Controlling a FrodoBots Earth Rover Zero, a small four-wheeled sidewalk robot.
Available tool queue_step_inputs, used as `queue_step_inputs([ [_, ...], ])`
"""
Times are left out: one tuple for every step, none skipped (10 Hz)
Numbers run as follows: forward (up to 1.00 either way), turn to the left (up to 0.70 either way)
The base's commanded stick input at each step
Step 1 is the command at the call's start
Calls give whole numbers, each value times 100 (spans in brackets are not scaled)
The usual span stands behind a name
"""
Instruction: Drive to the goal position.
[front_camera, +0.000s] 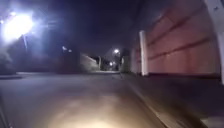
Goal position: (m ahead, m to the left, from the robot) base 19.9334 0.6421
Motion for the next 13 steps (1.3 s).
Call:
queue_step_inputs([
  [70,2],
  [70,2],
  [70,2],
  [70,2],
  [70,2],
  [70,2],
  [70,2],
  [70,2],
  [70,-33],
  [70,-33],
  [70,-33],
  [70,-33],
  [70,-33],
])
